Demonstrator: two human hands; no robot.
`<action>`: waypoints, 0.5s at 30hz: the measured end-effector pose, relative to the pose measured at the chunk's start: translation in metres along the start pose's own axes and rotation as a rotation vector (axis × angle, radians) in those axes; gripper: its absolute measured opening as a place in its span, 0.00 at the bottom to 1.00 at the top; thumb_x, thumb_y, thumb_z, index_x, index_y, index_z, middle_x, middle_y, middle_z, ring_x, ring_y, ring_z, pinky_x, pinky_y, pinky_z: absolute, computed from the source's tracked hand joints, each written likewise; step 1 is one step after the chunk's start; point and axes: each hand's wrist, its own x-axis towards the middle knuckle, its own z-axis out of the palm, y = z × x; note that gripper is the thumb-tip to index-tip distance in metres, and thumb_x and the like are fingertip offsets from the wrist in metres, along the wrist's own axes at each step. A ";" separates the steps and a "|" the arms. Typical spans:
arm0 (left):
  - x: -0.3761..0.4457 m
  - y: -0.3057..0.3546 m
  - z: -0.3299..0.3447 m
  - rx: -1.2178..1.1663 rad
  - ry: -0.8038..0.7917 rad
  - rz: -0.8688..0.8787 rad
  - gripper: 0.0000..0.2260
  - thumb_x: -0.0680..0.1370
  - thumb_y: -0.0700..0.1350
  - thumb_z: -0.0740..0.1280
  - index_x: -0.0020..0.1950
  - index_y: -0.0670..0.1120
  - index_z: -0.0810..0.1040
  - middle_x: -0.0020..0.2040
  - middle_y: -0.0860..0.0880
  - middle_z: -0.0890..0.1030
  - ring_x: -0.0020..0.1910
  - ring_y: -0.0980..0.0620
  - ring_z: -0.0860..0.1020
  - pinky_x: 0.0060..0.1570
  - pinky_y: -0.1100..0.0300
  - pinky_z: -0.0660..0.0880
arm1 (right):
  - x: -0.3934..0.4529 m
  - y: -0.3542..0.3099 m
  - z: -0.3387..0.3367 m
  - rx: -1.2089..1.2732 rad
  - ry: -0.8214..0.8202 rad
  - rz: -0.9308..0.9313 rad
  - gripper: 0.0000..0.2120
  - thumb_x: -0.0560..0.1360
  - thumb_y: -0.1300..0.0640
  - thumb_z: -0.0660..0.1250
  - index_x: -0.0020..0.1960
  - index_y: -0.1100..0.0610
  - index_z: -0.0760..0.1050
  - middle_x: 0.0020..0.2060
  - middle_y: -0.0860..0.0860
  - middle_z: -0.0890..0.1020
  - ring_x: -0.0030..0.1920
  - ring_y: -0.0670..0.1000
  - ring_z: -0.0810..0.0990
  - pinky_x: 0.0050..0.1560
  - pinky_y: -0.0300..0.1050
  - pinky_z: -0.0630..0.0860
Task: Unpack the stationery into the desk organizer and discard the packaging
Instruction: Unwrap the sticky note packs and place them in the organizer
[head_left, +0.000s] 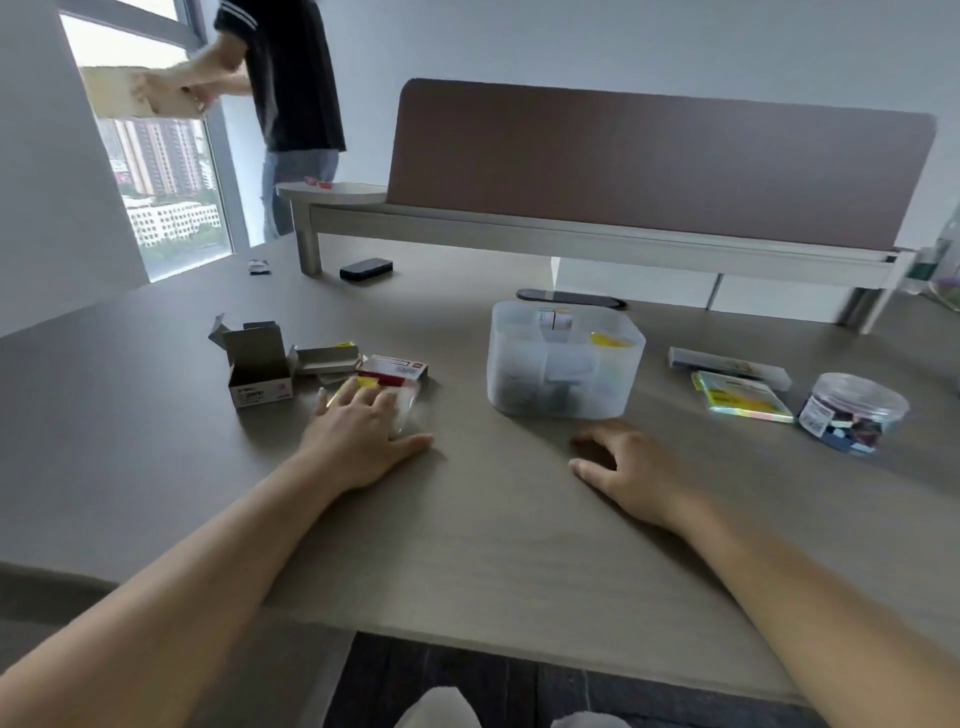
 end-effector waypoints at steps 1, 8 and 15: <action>0.002 0.001 0.000 0.006 0.034 0.017 0.34 0.72 0.64 0.58 0.72 0.48 0.55 0.75 0.49 0.56 0.75 0.48 0.48 0.73 0.49 0.45 | -0.002 0.005 -0.003 0.007 0.011 0.016 0.18 0.74 0.53 0.63 0.61 0.58 0.71 0.62 0.56 0.74 0.61 0.55 0.71 0.57 0.40 0.66; 0.000 0.041 -0.003 -0.111 0.322 0.397 0.41 0.63 0.64 0.64 0.71 0.43 0.61 0.72 0.43 0.64 0.73 0.44 0.58 0.71 0.50 0.55 | -0.001 0.069 -0.029 -0.069 0.160 0.260 0.25 0.74 0.52 0.62 0.68 0.59 0.62 0.69 0.57 0.64 0.69 0.57 0.62 0.68 0.49 0.61; 0.007 0.087 0.014 -0.214 0.084 0.508 0.47 0.57 0.71 0.51 0.72 0.49 0.56 0.72 0.51 0.61 0.72 0.52 0.58 0.70 0.58 0.57 | 0.021 0.113 -0.040 -0.164 0.104 0.454 0.35 0.74 0.41 0.57 0.73 0.57 0.48 0.74 0.56 0.54 0.74 0.56 0.52 0.73 0.53 0.52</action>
